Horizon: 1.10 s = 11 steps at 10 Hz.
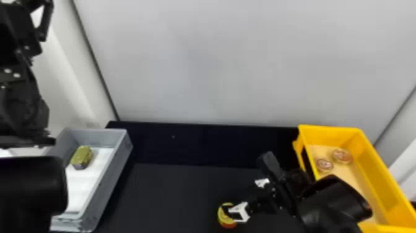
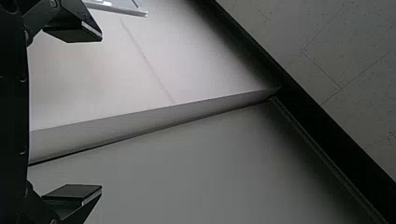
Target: Pick up the round yellow can and place it in the yellow rectangular box
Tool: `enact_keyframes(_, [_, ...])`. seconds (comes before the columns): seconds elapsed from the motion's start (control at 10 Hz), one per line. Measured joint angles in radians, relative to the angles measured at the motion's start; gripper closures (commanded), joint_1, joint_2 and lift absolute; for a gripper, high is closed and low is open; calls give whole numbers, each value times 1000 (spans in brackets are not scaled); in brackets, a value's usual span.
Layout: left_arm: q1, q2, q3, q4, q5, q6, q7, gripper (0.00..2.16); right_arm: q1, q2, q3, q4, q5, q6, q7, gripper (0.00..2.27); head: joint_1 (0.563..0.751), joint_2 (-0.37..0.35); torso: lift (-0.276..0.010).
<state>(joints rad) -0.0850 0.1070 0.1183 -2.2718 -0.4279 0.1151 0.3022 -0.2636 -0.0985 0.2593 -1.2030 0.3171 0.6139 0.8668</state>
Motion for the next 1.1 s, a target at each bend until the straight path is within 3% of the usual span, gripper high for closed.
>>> enact_keyframes(1.1, [2,0,2,-4,1,3,-3,133,21,-15,25,43,51,-3,-3,243,663,54,-10])
